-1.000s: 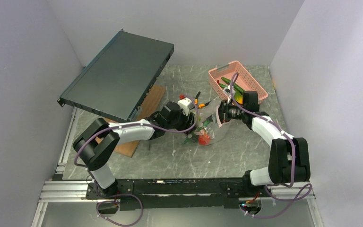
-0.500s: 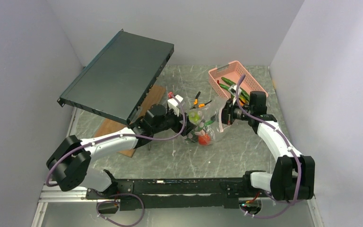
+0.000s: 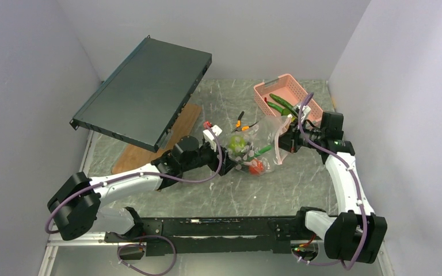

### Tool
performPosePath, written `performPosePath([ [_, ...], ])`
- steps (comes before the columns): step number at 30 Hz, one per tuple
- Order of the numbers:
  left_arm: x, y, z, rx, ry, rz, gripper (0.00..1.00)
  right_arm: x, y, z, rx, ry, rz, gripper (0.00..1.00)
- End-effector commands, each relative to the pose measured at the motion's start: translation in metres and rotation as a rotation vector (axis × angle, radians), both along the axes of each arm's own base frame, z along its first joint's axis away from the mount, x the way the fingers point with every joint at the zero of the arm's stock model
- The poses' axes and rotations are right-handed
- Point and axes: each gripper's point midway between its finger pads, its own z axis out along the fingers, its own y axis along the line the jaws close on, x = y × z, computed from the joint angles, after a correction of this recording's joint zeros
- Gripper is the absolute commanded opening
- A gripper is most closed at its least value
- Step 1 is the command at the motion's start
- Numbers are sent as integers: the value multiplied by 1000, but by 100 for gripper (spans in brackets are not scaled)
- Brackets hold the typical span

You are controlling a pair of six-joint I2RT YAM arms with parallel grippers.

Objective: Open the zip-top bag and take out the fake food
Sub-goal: Pick up the fake vegetable from the zipper food storage bag.

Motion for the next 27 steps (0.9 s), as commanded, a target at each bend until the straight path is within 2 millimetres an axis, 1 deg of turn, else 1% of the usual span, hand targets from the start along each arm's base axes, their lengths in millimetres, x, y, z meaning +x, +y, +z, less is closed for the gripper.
performPosePath([
  [1,-3,-8,24,-60,-73,-16,82,-5,-10,14,-53,-52,8,0],
  [4,-7,-13,21,-44,-73,-27,82,-5,-21,16,-76,-49,-20,0],
  [6,-8,-15,20,-37,-74,-29,82,-5,-32,21,-87,-64,-49,0],
  [9,-10,-14,21,-40,-77,-25,82,-6,-47,32,-85,-93,-81,0],
  [13,-11,-8,22,-44,-78,-8,82,-12,-60,43,-62,-99,-87,0],
  [17,-12,-2,23,-49,-81,10,82,-16,-67,51,-30,-93,-75,0],
  [19,-12,1,24,-50,-84,17,83,-22,-68,54,-13,-74,-66,0],
  [22,-14,7,24,-52,-86,30,84,-24,-76,60,-9,-81,-71,0],
  [25,-15,11,24,-53,-87,37,84,-25,-85,70,1,-98,-89,0],
  [27,-16,14,24,-54,-89,44,85,-27,-90,83,15,-109,-94,0],
])
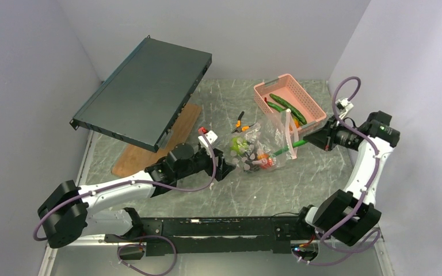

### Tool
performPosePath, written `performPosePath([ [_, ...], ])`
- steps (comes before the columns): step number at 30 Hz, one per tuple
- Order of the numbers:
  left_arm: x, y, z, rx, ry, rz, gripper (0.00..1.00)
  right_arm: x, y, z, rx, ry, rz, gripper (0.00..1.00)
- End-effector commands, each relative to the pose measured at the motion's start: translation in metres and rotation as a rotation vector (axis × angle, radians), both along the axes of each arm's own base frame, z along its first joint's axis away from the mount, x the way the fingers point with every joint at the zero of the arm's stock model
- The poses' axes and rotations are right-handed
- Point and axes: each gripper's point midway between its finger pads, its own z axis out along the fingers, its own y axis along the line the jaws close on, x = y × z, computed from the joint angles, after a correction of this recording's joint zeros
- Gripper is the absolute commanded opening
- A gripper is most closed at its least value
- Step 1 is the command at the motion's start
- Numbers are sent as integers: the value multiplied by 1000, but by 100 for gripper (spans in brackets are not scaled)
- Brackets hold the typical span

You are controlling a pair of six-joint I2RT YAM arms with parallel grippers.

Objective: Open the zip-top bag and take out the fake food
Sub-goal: Pick up the fake vegetable from the zipper food storage bag.

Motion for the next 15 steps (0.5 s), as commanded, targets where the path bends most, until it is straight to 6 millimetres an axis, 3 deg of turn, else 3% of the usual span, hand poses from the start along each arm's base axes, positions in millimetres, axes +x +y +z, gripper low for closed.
performPosePath([
  [1,0,6,15,-42,-36,25,85,-10,0,35,48,-67,18,0],
  [15,-5,34,28,-60,-76,91,91,-12,-9,80,-41,-191,-39,0],
])
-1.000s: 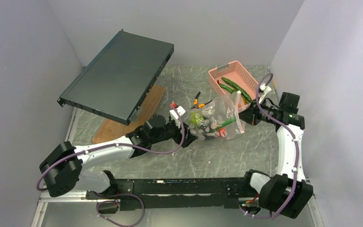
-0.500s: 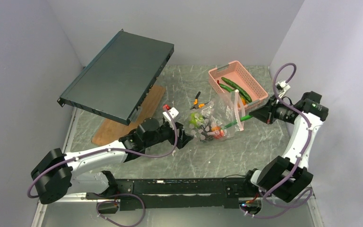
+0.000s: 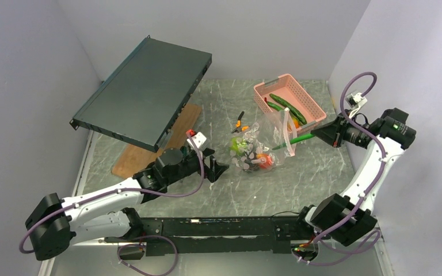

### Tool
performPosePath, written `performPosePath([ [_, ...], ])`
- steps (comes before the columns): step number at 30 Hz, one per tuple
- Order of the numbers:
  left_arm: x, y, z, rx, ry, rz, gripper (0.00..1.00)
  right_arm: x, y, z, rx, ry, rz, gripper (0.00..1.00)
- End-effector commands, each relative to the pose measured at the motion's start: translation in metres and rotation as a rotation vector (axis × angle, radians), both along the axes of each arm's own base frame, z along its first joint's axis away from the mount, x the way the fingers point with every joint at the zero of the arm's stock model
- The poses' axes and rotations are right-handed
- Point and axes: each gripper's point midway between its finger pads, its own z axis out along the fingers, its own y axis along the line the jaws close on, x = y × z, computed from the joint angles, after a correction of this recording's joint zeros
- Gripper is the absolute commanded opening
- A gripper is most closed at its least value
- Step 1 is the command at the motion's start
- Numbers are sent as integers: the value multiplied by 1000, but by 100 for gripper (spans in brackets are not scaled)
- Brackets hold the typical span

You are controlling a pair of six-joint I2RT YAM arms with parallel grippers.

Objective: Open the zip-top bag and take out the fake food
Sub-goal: Pick up the fake vegetable from the zipper food storage bag.

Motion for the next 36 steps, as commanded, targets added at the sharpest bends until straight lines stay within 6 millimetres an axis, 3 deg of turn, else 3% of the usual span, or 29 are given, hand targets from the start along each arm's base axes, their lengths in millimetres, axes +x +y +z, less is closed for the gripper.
performPosePath([
  [1,-1,10,14,-27,-41,27,92,-4,2,33,-39,-104,-9,0],
  [15,-6,32,16,-36,-42,78,98,12,-32,57,-143,-181,-157,0],
  [26,-13,45,21,-58,-51,93,100,27,-53,87,-184,-286,-277,0],
  [36,-18,49,18,-75,-38,91,100,45,-72,82,-170,-333,-357,0],
])
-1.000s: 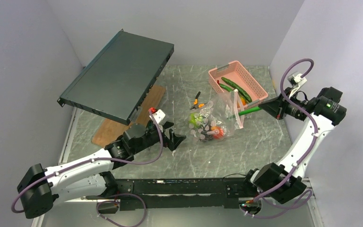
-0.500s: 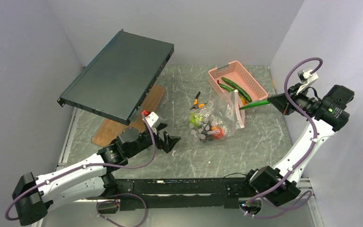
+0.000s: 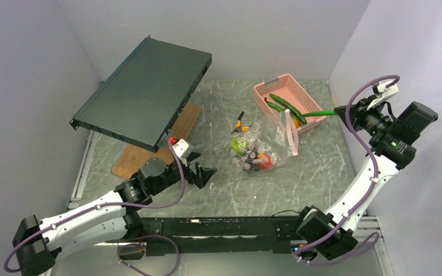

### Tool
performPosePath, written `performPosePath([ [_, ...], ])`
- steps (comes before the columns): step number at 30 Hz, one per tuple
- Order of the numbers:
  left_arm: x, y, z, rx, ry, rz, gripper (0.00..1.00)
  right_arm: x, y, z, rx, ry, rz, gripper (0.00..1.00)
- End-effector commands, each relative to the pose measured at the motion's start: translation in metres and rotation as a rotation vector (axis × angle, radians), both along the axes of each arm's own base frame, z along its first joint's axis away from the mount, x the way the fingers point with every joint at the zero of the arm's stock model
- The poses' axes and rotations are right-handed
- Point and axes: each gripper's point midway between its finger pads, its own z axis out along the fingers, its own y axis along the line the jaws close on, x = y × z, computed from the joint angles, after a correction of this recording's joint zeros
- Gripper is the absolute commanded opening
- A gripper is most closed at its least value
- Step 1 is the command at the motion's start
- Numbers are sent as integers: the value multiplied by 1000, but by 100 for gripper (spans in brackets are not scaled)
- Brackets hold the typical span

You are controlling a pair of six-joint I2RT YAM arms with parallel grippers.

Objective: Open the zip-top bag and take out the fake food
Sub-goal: Pick up the fake vegetable from the zipper food storage bag, then place the fake vegetable in the bin.

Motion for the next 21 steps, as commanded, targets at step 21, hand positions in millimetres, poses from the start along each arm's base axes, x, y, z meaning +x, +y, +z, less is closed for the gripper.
performPosePath([
  [21,-7,6,1,-58,18,3,100,65,-35,-62,49,-50,-203,0],
])
